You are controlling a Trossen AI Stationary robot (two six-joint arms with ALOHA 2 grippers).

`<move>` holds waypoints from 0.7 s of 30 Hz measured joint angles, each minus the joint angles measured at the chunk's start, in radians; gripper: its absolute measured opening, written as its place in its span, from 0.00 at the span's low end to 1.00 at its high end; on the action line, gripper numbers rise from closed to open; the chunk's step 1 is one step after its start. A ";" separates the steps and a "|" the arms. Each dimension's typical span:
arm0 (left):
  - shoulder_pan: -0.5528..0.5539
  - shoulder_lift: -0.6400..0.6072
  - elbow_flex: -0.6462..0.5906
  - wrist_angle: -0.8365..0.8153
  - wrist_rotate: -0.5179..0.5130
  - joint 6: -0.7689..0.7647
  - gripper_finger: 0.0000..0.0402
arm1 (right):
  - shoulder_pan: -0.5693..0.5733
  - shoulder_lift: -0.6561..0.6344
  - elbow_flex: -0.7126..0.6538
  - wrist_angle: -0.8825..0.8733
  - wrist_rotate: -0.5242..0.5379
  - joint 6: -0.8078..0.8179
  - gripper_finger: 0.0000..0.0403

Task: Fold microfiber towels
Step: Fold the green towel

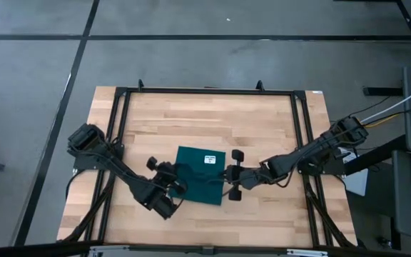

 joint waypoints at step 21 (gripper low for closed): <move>0.047 0.000 0.000 -0.040 -0.045 -0.060 0.16 | -0.055 0.000 0.000 -0.029 0.005 -0.008 0.20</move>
